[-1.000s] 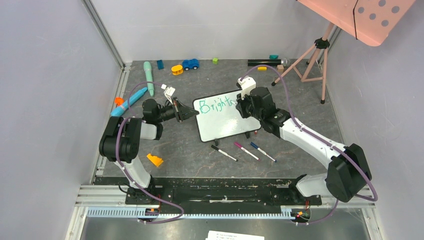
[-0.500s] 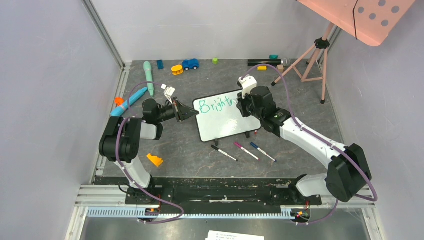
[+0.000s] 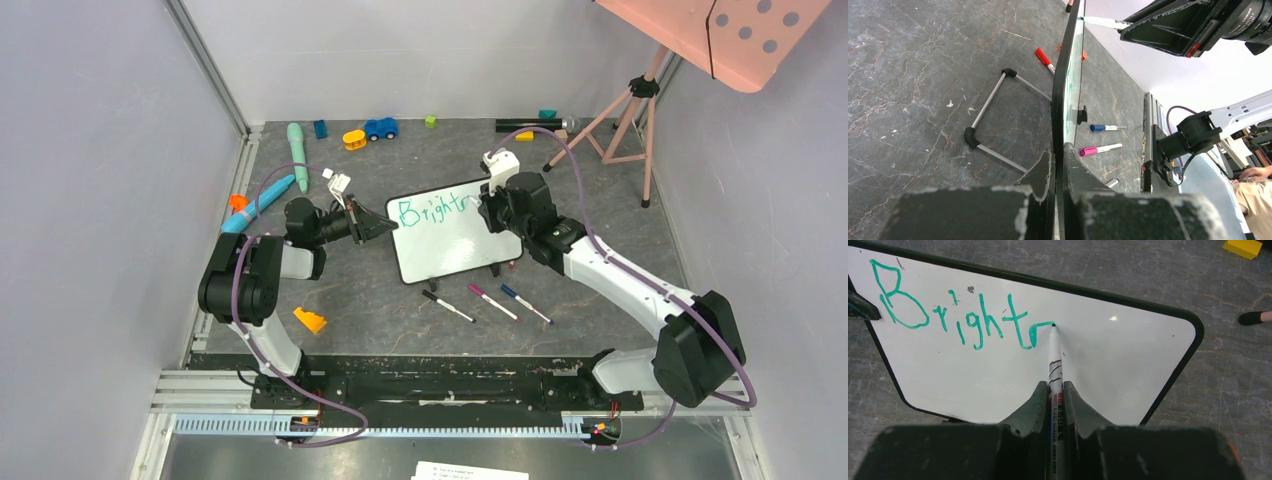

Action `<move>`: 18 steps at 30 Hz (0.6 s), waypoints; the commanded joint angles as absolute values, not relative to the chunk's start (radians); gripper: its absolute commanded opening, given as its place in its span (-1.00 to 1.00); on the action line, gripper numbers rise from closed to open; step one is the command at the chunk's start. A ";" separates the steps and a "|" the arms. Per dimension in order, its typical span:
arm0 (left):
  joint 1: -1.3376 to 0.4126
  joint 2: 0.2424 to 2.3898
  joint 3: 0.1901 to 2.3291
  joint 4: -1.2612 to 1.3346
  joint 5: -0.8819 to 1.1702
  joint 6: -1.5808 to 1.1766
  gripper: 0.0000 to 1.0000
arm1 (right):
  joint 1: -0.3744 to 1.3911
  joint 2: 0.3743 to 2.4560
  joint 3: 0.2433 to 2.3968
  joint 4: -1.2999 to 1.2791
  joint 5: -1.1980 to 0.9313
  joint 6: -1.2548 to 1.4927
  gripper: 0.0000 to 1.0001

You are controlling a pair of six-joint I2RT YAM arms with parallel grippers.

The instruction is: Write a sentence on the whiteboard

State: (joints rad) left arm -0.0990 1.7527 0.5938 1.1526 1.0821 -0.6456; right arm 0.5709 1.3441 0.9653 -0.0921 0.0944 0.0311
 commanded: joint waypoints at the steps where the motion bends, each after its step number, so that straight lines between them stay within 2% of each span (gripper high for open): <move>1: -0.110 1.728 0.605 1.153 1.107 -0.558 -0.96 | 0.562 1.323 0.935 -0.094 0.096 0.035 -1.00; 9: -0.110 1.727 0.605 1.152 1.106 -0.556 -0.96 | 0.561 1.298 0.881 -0.091 0.063 0.038 -1.00; 18: -0.110 1.727 0.606 1.150 1.106 -0.554 -0.96 | 0.561 1.257 0.912 -0.103 0.043 0.040 -1.00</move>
State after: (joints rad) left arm -0.0990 1.7512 0.5938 1.1492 1.0824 -0.6449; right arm 0.5682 1.3060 0.8932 -0.0963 0.0563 0.0341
